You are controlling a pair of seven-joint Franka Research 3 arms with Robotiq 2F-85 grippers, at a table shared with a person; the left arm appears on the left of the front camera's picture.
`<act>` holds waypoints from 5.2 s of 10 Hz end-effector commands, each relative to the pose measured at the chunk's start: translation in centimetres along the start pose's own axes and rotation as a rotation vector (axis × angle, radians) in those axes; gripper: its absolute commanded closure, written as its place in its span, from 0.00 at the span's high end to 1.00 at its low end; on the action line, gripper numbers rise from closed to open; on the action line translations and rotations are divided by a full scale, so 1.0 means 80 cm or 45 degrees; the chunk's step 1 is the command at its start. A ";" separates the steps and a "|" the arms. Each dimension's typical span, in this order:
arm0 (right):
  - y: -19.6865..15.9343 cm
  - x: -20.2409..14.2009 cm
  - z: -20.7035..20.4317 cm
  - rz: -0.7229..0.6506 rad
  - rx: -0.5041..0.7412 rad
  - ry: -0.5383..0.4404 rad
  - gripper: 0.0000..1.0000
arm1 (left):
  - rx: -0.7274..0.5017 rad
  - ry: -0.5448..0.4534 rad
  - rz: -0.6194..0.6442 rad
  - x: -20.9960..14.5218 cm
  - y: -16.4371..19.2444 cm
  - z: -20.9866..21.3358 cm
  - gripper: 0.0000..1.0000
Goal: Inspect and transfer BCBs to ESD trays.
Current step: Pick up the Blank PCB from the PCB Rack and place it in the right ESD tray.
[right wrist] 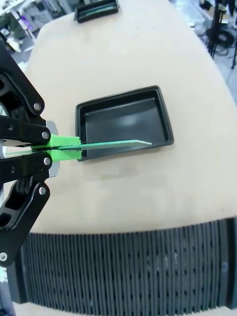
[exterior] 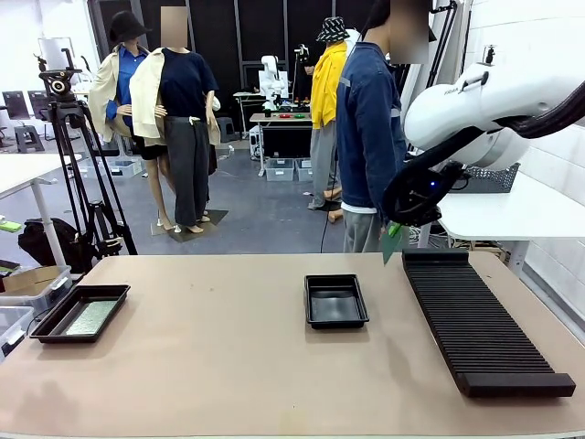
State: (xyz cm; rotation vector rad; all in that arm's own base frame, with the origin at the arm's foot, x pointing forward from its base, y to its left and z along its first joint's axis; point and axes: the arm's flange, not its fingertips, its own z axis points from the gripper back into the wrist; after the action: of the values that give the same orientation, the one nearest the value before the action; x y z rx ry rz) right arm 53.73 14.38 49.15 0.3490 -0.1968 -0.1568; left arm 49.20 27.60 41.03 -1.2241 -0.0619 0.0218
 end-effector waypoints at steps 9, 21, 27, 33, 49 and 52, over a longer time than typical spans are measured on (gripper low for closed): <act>0.032 0.031 -0.097 0.022 0.256 0.207 0.00 | 0.011 -0.008 -0.001 -0.002 -0.002 0.000 1.00; 0.050 -0.007 -0.221 0.109 0.278 0.183 0.00 | 0.011 -0.008 -0.001 -0.002 -0.002 0.000 1.00; 0.052 0.001 -0.225 0.090 0.243 0.193 0.00 | 0.011 -0.008 -0.001 -0.002 -0.002 0.000 1.00; 0.052 0.001 -0.225 0.090 0.243 0.193 0.00 | 0.011 -0.008 -0.001 -0.002 -0.002 0.000 1.00; 0.087 -0.010 -0.158 0.040 -0.130 0.242 1.00 | 0.011 -0.008 -0.001 -0.002 -0.002 0.000 1.00; 0.082 -0.014 -0.155 0.075 -0.076 0.215 1.00 | 0.011 -0.008 -0.001 -0.002 -0.002 0.000 1.00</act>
State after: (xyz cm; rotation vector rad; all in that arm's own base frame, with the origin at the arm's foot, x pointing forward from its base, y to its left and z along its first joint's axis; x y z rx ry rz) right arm 56.07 24.62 39.78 0.2922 -0.0245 -0.0767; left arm 49.20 27.61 41.03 -1.2242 -0.0618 0.0219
